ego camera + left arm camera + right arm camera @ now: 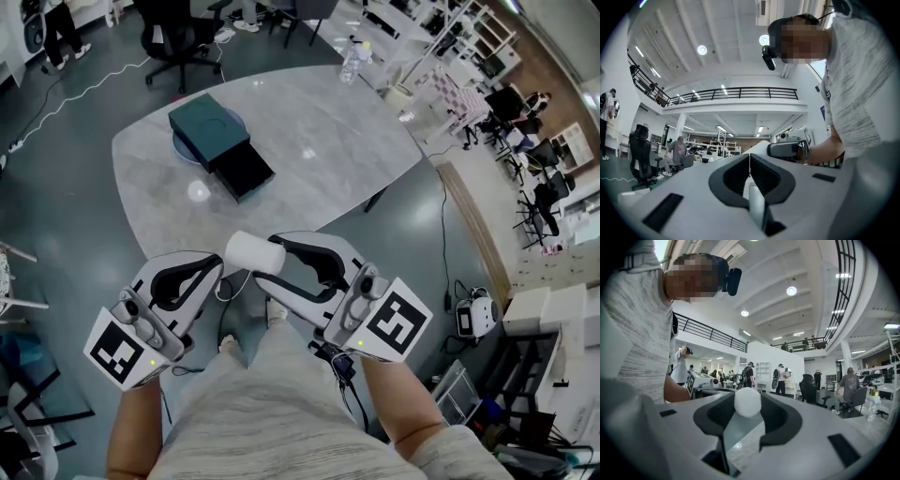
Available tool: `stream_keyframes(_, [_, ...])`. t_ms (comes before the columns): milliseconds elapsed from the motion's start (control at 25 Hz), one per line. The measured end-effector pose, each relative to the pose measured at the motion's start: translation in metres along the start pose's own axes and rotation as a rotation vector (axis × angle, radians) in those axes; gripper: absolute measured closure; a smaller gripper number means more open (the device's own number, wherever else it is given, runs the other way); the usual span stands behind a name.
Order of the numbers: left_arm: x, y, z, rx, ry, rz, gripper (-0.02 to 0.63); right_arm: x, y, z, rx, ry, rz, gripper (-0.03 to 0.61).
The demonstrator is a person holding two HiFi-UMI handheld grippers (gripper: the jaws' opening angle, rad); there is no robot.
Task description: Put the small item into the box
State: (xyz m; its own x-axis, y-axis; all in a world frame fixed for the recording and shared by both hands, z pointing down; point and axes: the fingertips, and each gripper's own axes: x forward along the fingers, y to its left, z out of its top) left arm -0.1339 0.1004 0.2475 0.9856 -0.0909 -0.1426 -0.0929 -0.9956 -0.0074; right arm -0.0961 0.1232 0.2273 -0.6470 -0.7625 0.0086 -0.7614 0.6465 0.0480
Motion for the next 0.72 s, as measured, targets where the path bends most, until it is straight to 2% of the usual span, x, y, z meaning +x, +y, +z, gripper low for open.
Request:
stream_keyframes(200, [0.03, 0.039, -0.015, -0.045, 0.036, 0.023, 0.592, 0.018, -0.057, -0.011, -0.02, 0.021, 0.024, 0.394])
stream_keyframes(440, [0.068, 0.088, -0.03, -0.063, 0.024, 0.107, 0.592, 0.035, -0.121, -0.029, -0.005, 0.032, 0.103, 0.394])
stream_keyframes(720, [0.1, 0.156, -0.038, -0.032, -0.013, 0.205, 0.592, 0.073, -0.191, -0.046, -0.002, 0.066, 0.201, 0.394])
